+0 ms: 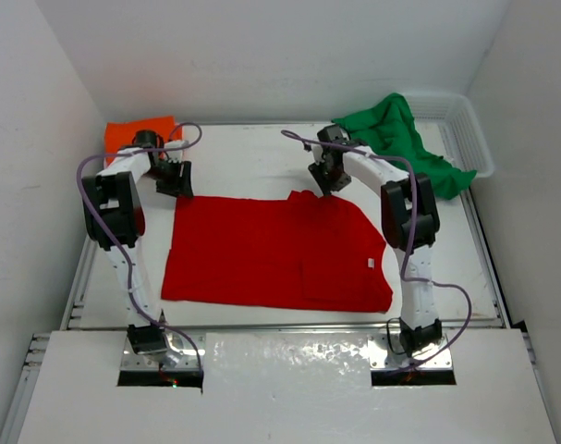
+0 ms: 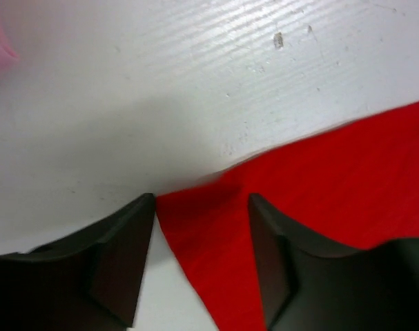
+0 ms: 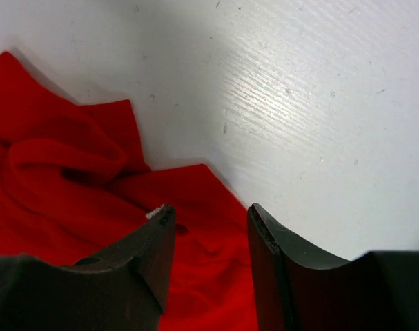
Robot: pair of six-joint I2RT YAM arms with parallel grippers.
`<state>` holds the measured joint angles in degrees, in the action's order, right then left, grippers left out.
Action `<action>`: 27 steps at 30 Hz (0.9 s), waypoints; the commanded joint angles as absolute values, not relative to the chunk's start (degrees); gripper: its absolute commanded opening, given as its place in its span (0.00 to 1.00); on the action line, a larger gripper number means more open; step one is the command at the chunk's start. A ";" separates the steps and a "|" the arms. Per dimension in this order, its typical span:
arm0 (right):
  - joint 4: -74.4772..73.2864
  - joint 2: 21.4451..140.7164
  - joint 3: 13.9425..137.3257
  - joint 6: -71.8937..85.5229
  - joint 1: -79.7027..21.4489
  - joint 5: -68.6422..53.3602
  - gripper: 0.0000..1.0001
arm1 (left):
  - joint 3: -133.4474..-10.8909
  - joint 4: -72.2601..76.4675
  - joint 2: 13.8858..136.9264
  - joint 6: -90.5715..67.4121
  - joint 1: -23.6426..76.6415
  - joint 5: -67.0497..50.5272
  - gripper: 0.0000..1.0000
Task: Fold and stack the t-shirts
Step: Grap the side of the flattened tshirt furthest away from the robot with both arms
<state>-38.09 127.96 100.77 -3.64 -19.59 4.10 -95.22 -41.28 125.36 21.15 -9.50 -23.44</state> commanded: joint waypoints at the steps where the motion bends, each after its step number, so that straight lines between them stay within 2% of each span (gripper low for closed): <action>1: -39.64 129.37 102.74 -5.36 -19.25 3.08 0.44 | -92.99 -45.18 127.00 21.97 -9.93 -25.93 0.49; 2: -39.20 129.72 103.01 -5.27 -19.25 3.16 0.44 | -93.08 -44.91 127.35 21.54 -9.84 -26.01 0.45; 3: -39.03 130.68 103.27 -5.45 -19.25 3.16 0.44 | -93.86 -45.26 128.14 21.53 -9.84 -26.36 0.33; 5: -39.02 132.70 104.49 -5.97 -19.16 2.99 0.44 | -94.39 -46.14 128.93 21.62 -9.84 -27.68 0.21; 7: -39.46 133.94 105.29 -6.24 -19.16 1.06 0.44 | -94.31 -46.32 128.76 21.88 -9.84 -28.30 0.04; 8: -39.29 134.29 105.03 -6.24 -19.16 0.36 0.43 | -94.05 -46.14 128.32 22.15 -9.84 -28.21 0.00; 10: -38.76 134.21 103.28 -5.71 -19.16 -2.09 0.33 | -93.78 -45.97 127.53 22.58 -9.84 -28.21 0.00; 11: -37.98 133.95 102.66 -5.54 -19.16 -2.28 0.18 | -93.52 -45.97 126.75 22.85 -9.84 -28.30 0.00; 13: -36.66 132.28 101.17 -3.70 -18.90 -0.02 0.00 | -93.34 -45.97 125.34 23.73 -9.93 -28.56 0.00; 18: -30.86 123.68 93.98 8.48 -12.42 5.19 0.00 | -91.94 -45.70 122.44 26.54 -9.84 -25.94 0.00; 22: -16.74 111.30 76.17 15.47 -7.83 1.76 0.00 | -89.48 -45.26 121.12 27.68 -9.84 -24.44 0.00; 24: -14.07 110.39 72.53 15.55 -7.91 -3.83 0.00 | -88.95 -45.26 121.11 28.03 -9.84 -24.61 0.00; 27: -15.20 112.14 72.60 17.57 -7.82 -5.36 0.00 | -88.95 -45.35 121.29 28.13 -9.76 -25.13 0.00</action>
<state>-21.37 111.94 73.19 13.45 -5.74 -1.15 -89.89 -44.93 122.98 26.09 -9.47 -26.41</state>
